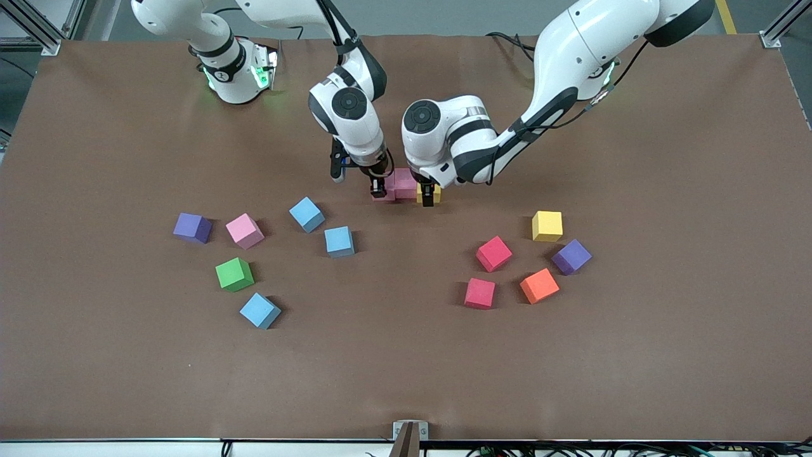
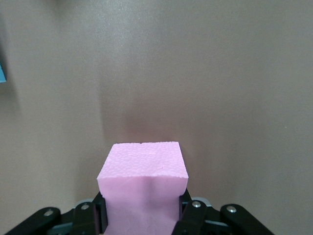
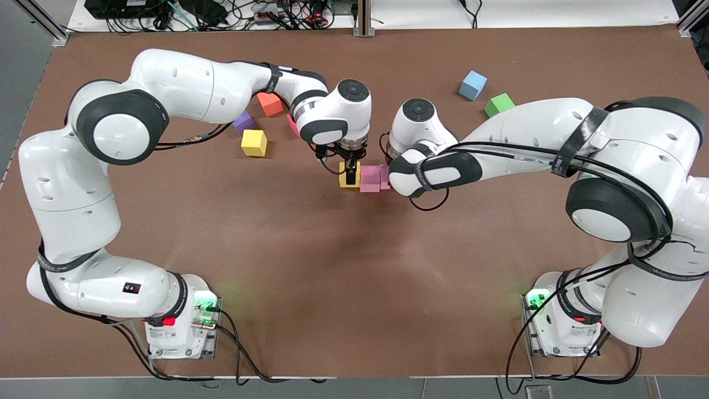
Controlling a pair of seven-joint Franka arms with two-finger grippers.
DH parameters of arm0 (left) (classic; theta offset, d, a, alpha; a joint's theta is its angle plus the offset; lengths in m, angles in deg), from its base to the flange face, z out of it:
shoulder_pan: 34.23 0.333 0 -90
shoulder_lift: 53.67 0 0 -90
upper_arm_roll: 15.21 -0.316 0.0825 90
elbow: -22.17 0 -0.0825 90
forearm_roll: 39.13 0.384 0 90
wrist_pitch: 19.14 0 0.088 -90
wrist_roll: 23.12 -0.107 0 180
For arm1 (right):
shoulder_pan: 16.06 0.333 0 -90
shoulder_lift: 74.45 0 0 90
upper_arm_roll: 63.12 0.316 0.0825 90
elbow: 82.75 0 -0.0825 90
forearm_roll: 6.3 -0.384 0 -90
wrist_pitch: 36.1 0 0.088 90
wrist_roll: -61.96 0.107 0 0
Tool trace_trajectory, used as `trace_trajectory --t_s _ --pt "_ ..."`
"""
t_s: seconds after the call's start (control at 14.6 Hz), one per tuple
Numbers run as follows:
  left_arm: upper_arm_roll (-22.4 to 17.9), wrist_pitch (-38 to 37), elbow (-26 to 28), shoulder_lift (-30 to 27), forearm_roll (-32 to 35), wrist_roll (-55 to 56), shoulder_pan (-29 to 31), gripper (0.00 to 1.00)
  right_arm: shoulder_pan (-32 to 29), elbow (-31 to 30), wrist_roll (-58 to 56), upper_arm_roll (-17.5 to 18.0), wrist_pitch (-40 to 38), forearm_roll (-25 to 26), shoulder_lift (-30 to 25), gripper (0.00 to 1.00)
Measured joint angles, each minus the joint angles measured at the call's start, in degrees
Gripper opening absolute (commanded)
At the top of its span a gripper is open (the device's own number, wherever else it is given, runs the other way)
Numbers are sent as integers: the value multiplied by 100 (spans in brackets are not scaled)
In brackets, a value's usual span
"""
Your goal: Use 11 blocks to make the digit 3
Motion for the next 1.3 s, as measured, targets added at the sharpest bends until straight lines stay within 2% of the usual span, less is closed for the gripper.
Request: trace_trajectory --t_s 0.34,0.62,0.82,1.3 --pt "475 -285 -19 -31 0 -114 402 100 1 5 1 -3 -6 0 4 0" --pt "1120 -458 -66 -61 20 -554 1152 100 1 10 8 -5 -13 -2 7 0" --pt "1351 -541 -180 -110 154 -972 1579 100 1 13 18 -15 -23 -167 10 0" --pt "1373 -606 -285 -344 216 -3822 2329 100 1 41 18 -22 -70 -233 23 0"
